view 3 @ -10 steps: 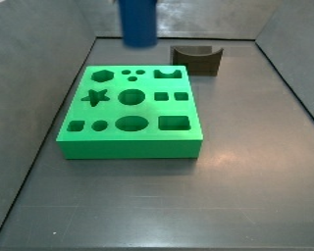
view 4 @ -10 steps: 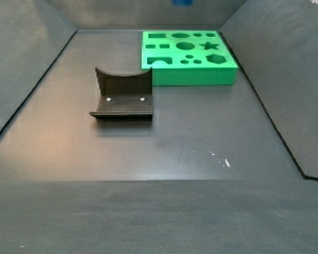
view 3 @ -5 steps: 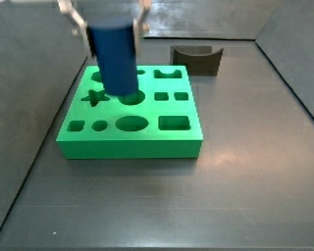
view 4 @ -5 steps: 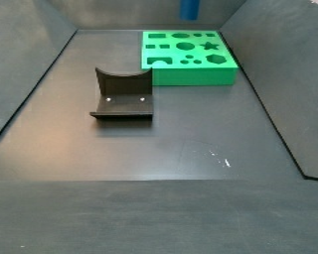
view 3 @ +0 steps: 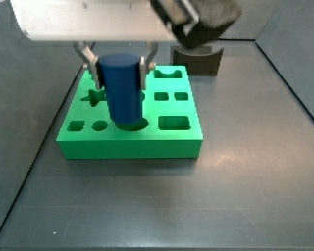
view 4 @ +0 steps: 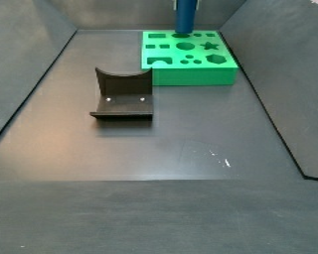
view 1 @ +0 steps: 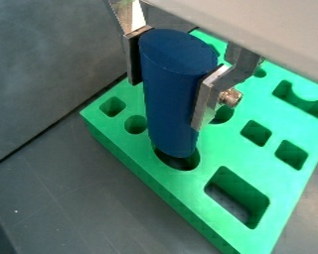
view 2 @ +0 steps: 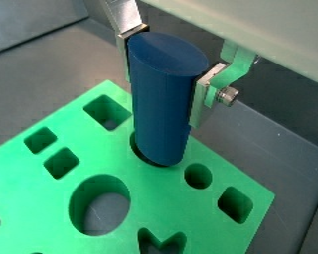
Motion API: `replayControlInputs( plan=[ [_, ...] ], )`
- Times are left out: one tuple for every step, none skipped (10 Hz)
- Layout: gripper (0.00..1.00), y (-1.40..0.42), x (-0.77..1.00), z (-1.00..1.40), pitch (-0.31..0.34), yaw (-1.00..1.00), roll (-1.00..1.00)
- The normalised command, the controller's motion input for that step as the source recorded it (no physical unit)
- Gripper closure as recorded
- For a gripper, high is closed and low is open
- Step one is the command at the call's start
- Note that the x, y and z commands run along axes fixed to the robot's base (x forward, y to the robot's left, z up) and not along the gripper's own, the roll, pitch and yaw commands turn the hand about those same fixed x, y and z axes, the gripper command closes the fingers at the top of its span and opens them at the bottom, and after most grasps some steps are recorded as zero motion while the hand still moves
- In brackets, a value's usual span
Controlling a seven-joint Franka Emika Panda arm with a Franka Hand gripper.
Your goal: Insert the oval object.
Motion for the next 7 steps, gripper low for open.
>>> replayControlInputs(
  plan=[
    [1.0,-0.11,0.23,-0.51,0.0,-0.2,-0.05],
    [1.0,-0.02,0.38,-0.43,0.023,-0.23,0.0],
    [1.0,0.0,0.61,-0.45,0.119,-0.17,0.12],
    [1.0,0.0,0.43,-0.42,0.084,-0.16,0.21],
    [1.0,0.0,0.0,-0.53,0.0,-0.14,0.17],
    [1.0,0.0,-0.27,-0.81,-0.231,-0.09,0.0],
    [1.0,0.0,-0.53,-0.69,-0.283,-0.05,0.07]
  ],
)
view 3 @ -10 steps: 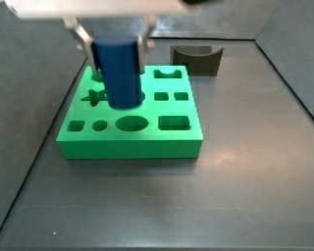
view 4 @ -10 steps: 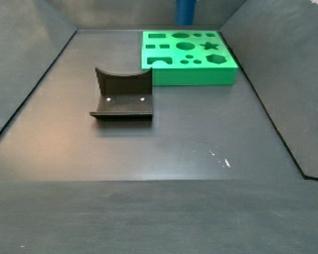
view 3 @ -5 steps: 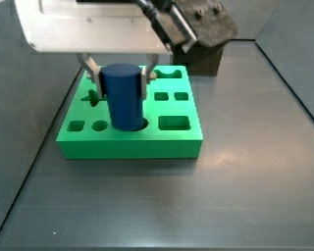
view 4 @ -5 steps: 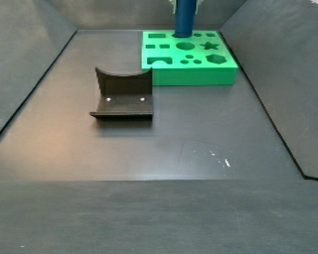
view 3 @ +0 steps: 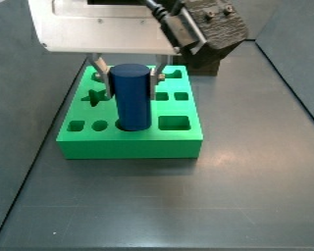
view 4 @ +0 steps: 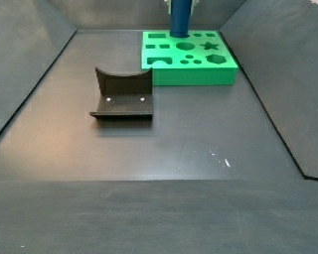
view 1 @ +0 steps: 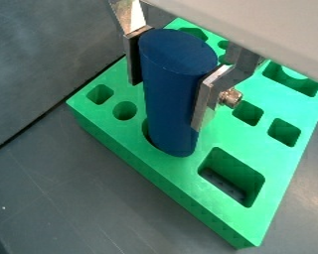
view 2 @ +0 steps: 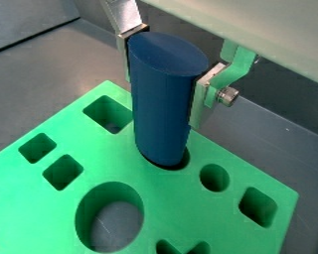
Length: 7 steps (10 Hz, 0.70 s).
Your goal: Insert the oval object.
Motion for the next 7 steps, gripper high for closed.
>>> replayControlInputs(
  plan=[
    [1.0,0.0,-0.54,-0.54,-0.216,0.0,0.02],
    [1.0,0.0,-0.35,-0.41,-0.133,0.0,0.0],
    [1.0,-0.01,0.02,-0.51,-0.026,0.0,0.06],
    [1.0,-0.1,0.22,-0.71,-0.023,-0.01,0.12],
    [1.0,-0.11,0.21,-0.77,-0.031,-0.05,0.18],
    [1.0,-0.09,0.15,-0.79,-0.036,-0.04,0.19],
    [1.0,-0.06,0.1,-0.86,-0.027,-0.01,0.19]
  ],
)
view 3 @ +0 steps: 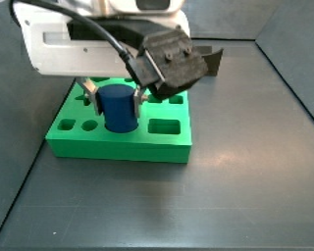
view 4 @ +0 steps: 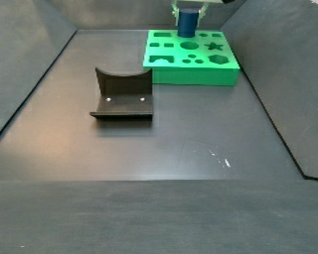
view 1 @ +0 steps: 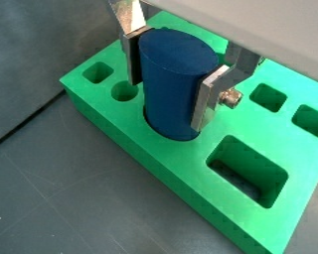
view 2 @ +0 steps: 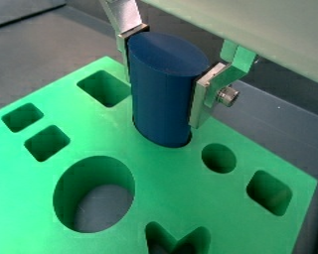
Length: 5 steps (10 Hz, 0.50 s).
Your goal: Insert the oval object.
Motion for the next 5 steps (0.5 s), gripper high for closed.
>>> replayControlInputs(
  plan=[
    [1.0,-0.05,0.1,-0.93,0.0,-0.03,0.22],
    [1.0,-0.08,0.07,-1.0,-0.036,0.0,0.17],
    [1.0,-0.1,0.0,-0.81,-0.024,0.0,0.29],
    [1.0,-0.14,0.03,-0.73,-0.019,-0.01,0.33],
    [1.0,-0.1,0.06,-0.52,-0.01,0.0,0.43]
  ],
)
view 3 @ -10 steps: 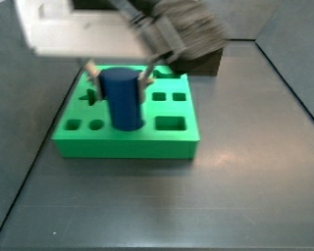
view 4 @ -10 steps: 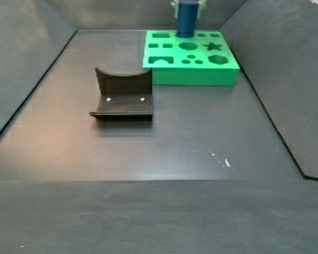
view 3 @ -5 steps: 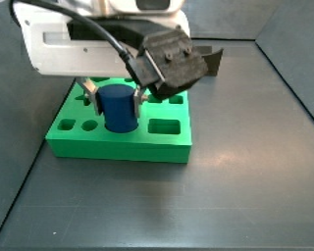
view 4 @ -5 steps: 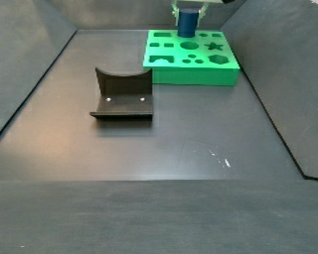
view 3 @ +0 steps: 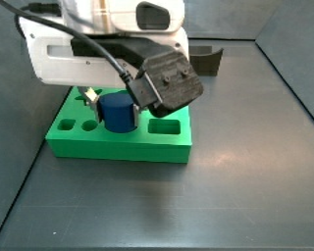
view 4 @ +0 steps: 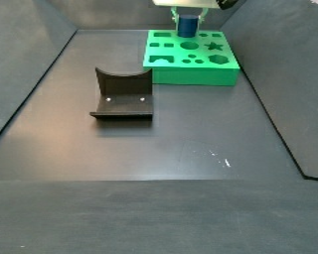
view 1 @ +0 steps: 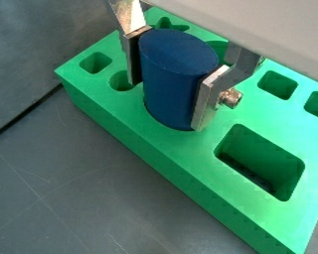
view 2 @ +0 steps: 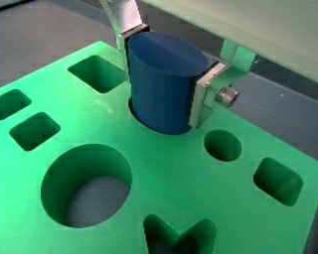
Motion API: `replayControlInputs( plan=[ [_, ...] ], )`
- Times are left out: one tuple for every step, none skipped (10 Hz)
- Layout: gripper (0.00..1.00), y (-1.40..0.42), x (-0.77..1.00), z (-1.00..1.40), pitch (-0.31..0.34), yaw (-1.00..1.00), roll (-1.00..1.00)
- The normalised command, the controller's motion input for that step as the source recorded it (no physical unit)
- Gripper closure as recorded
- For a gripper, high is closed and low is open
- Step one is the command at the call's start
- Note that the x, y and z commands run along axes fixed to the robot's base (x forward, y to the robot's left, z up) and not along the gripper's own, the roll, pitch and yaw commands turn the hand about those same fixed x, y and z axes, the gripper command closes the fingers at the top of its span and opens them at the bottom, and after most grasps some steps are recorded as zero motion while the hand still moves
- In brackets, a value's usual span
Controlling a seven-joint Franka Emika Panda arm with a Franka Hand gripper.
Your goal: Insert the oval object.
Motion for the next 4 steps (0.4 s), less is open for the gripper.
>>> replayControlInputs(
  plan=[
    [1.0,-0.08,0.04,-0.37,-0.017,0.0,0.5],
    [1.0,0.0,0.07,-0.33,0.0,0.0,0.17],
    [1.0,0.04,0.0,0.0,0.011,0.0,-0.04],
    [1.0,0.0,0.0,0.0,0.0,0.0,0.0]
  ],
)
